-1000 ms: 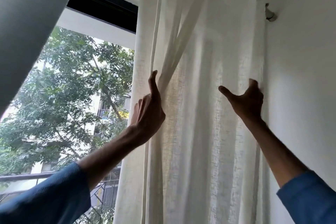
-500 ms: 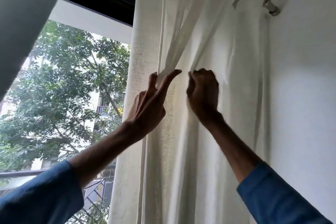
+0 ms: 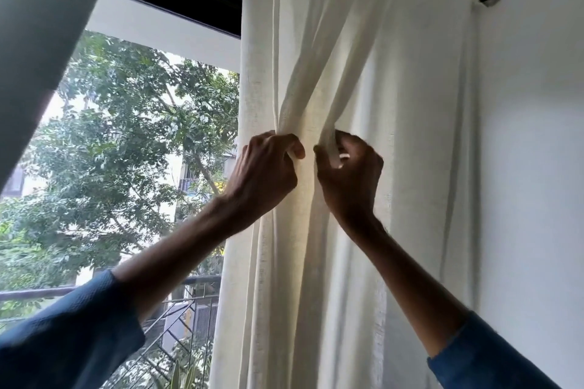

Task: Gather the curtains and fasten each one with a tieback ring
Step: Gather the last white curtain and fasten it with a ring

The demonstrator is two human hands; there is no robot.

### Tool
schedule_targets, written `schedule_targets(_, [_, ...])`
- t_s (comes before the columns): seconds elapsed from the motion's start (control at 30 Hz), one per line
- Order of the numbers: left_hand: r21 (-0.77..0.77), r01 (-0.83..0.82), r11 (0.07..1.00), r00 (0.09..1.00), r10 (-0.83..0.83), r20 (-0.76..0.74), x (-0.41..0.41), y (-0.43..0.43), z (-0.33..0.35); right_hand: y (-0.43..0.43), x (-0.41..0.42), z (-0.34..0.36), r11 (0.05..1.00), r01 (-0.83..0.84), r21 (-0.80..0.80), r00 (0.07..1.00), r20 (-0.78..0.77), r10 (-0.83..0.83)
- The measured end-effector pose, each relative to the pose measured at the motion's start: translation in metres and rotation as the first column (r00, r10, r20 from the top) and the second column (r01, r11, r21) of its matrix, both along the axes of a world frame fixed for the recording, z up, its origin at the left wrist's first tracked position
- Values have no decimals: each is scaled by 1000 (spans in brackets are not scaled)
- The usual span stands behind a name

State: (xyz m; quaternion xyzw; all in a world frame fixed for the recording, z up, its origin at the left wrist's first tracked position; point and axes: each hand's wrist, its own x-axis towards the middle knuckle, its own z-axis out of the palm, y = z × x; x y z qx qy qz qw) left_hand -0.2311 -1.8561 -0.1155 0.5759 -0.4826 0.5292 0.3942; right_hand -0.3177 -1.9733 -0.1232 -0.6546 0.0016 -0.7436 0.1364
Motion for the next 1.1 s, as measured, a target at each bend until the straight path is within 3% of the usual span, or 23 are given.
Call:
schedule_targets(0.1, [9, 24, 1000, 998, -24, -63, -7, -3, -4, 0, 1, -29, 998, 22, -55, 999, -48, -25])
schedule_targets(0.2, [46, 63, 997, 988, -56, -142, -15, -5, -2, 3, 5, -43, 969, 97, -226, 990, -77, -117])
schedule_targets(0.33, [28, 100, 995, 971, -91, -223, -20, -11, 4, 8, 5, -46, 960, 74, -271, 985, -133, -113])
schedule_targets(0.53, [41, -21, 999, 962, 31, -270, -11, -19, 10, -3, -8, -54, 912, 52, -407, 958, -237, -160])
schedule_targets(0.6, [57, -47, 997, 967, 59, -247, -5, -20, 11, -15, -16, -53, 908, 93, -409, 965, -186, -183])
schedule_targets(0.7, [80, -60, 995, 974, 76, -212, 2, -19, 11, -44, -32, -37, 937, 216, -273, 975, 5, -223])
schedule_targets(0.8, [106, -92, 990, 972, 112, -205, 7, -15, 13, -80, -48, -10, 953, 295, -74, 955, 62, -291])
schedule_targets(0.93, [119, -110, 987, 967, 134, -215, 6, -11, 11, -117, -59, 28, 921, 203, 332, 973, -173, -152])
schedule_targets(1.03, [103, -103, 989, 974, 122, -190, 4, -10, 10, -130, -55, 41, 879, 145, 455, 946, -325, 13])
schedule_targets(1.1, [100, -104, 990, 977, 120, -175, 3, -9, 9, -127, -48, 44, 868, 116, 482, 951, -305, 42])
